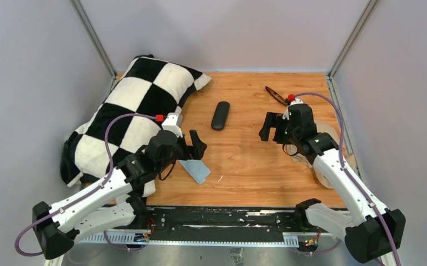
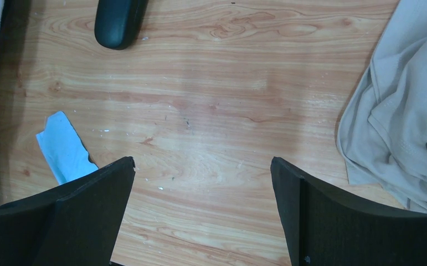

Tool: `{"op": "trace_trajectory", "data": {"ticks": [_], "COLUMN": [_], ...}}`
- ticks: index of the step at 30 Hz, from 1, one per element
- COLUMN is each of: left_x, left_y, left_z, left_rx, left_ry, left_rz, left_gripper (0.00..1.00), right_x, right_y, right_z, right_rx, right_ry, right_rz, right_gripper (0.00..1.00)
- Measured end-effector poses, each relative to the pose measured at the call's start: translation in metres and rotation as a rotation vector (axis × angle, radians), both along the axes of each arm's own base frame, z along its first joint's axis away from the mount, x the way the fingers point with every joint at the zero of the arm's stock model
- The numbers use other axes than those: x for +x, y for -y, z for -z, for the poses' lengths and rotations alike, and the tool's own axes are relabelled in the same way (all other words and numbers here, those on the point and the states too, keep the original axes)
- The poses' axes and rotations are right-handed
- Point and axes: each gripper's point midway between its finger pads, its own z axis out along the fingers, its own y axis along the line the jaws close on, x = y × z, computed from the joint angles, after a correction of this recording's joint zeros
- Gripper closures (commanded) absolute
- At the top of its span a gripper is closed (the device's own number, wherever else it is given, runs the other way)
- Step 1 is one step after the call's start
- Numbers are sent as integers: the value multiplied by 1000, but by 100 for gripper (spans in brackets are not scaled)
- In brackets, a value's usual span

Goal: Organize the sunglasses
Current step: Move the sunglasses case at the center of the board.

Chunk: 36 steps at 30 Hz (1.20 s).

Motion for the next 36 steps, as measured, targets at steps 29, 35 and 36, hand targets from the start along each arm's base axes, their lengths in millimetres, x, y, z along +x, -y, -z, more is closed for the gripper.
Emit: {"op": "trace_trajectory", "data": {"ticks": [29, 35, 36], "left_x": [115, 160, 167], "left_y": [91, 95, 96], "left_z": [32, 72, 77], "left_rx": [376, 440, 450], "left_ry": [-117, -193, -200], "left_rz": [59, 41, 39], "left_gripper": [0, 0, 0], "right_x": [-2, -9, -11], "right_y": [-12, -12, -12], "right_z": [-8, -20, -23], "right_rx": [69, 95, 101], "right_ry": [13, 47, 57], "right_rz": [-30, -41, -44], "right_gripper": [1, 1, 0]}}
